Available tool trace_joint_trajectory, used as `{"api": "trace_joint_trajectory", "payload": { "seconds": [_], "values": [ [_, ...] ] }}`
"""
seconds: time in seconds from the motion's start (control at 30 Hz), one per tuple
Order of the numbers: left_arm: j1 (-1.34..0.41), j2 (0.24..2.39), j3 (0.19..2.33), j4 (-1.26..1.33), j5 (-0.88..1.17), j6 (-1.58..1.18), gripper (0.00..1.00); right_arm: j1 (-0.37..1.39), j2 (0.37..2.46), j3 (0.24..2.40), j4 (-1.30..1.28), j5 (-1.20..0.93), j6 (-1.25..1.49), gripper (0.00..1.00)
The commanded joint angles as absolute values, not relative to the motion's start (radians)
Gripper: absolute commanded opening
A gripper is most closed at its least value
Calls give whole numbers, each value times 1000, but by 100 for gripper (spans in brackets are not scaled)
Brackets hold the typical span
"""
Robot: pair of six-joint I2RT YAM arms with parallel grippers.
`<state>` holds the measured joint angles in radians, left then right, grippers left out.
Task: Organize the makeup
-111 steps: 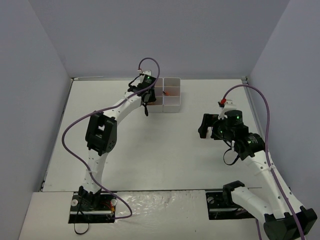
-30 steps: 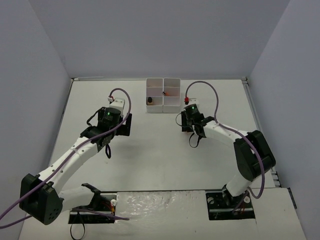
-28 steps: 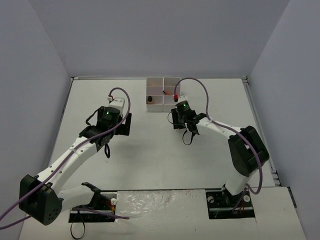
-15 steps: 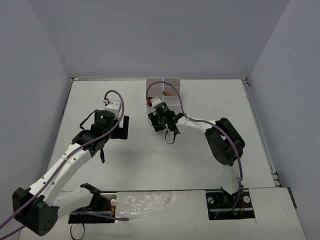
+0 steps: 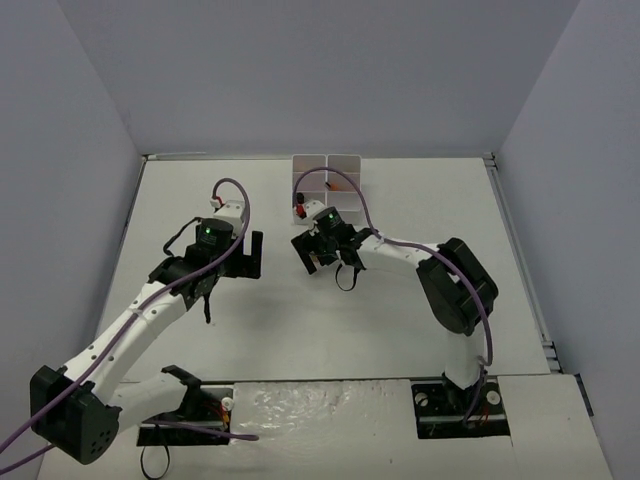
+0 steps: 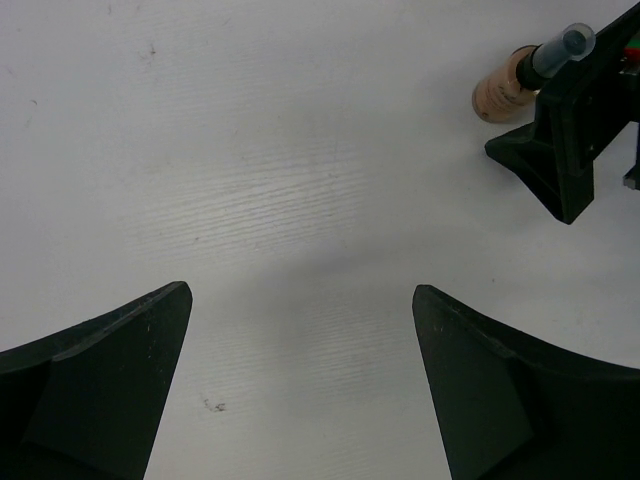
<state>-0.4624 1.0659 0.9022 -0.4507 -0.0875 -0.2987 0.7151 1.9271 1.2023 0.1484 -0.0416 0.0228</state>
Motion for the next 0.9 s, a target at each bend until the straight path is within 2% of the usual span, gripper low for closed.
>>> {"api": "trace_joint_trajectory", "payload": {
  "seconds": [0.0,0.07,0.3,0.6,0.87],
  "values": [
    [-454,1102,999,-377,-43,-325,91,721,1685,1202,144,-25,11,95],
    [-455,1126,1019,-360,-21,-326,91,718,1615,1172,115,-9,12,100],
    [-502,1266,1104,-318,41,-331,91,674,1299,1048,10,111,83,100],
    [-622,1533,1282,-283,48,-319,89,519,949,902,-105,166,179,100],
    [-662,1708,1395,-293,12,-333,81,514,836,838,-180,175,213,100]
  ]
}}
